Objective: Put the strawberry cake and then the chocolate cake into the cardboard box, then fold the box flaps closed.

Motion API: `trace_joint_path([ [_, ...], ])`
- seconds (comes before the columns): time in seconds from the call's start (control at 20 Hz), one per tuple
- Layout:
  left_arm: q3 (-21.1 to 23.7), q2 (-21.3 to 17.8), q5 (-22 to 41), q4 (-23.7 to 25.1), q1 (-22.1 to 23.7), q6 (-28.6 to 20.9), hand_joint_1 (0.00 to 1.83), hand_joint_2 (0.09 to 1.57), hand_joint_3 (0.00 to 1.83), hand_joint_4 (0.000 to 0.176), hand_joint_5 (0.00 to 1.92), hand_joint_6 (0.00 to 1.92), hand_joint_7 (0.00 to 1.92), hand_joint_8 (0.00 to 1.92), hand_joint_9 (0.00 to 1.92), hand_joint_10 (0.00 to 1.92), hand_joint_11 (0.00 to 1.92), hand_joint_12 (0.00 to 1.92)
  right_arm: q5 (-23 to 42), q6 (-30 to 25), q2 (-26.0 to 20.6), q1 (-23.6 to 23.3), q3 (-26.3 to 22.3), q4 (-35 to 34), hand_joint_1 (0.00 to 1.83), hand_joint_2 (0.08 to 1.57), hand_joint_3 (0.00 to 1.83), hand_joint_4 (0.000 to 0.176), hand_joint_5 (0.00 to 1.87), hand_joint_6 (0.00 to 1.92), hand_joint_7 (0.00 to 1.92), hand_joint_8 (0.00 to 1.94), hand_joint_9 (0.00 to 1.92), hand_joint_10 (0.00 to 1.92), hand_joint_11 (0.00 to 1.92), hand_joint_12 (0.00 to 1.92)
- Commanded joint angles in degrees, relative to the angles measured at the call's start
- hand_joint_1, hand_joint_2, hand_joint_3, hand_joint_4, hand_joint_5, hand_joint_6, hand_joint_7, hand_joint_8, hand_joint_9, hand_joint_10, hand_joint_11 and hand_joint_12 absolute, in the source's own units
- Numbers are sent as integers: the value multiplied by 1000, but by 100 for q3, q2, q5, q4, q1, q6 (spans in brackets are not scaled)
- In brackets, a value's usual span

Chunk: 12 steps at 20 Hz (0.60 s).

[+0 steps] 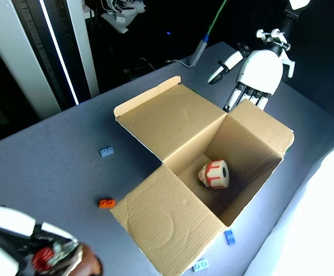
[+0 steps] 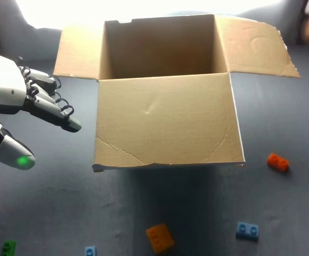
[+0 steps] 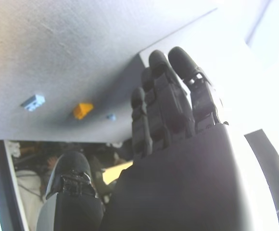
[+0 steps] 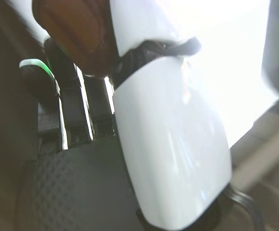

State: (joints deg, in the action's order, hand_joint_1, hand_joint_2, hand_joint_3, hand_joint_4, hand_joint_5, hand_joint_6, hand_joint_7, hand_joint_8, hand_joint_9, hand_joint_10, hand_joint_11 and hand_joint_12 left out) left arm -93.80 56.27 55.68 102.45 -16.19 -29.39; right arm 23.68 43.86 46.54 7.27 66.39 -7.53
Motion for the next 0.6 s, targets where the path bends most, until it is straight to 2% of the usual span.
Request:
trace_joint_path([
  [0.0,-41,-20,48,-407,42,9,51,1149,0,53,327,2,436,2,526,5,89,1168,536,5,8,-138,3,20,1161,1221,3,21,814,1300,755,1340,548,1440,357,1921],
  [0.2,-66,39,49,-384,35,15,51,1149,0,53,327,2,437,2,527,4,92,1162,537,669,541,-530,48,104,1161,1221,2,21,813,1301,755,1340,549,1440,357,1920],
  [0.25,-66,43,49,-384,35,16,16,1148,0,56,329,2,444,4,529,5,102,1165,585,695,657,-594,89,264,1174,1204,0,22,849,1233,790,1306,569,1423,362,1921],
  [0.3,-66,50,49,-384,33,16,40,1147,0,48,346,5,456,4,539,6,124,1143,613,697,828,-696,145,464,1182,1196,0,7,863,1156,805,1344,589,1443,371,1919],
  [0.45,-62,57,49,-384,26,16,64,1147,0,51,346,2,446,0,529,1,116,1130,592,736,1213,-797,299,594,1186,1188,0,8,885,1129,808,1330,587,1431,384,1920],
  [0.5,-64,58,49,-384,25,16,115,1147,0,47,357,4,447,1,538,3,132,1093,573,736,1307,-800,317,594,1184,1188,0,9,894,1154,792,1315,577,1466,368,1912],
  [0.55,-63,59,49,-384,25,16,113,1149,0,51,352,1,440,0,534,1,148,1059,562,735,1385,-798,314,594,1186,1186,0,6,897,1133,799,1324,591,1456,375,1906],
])
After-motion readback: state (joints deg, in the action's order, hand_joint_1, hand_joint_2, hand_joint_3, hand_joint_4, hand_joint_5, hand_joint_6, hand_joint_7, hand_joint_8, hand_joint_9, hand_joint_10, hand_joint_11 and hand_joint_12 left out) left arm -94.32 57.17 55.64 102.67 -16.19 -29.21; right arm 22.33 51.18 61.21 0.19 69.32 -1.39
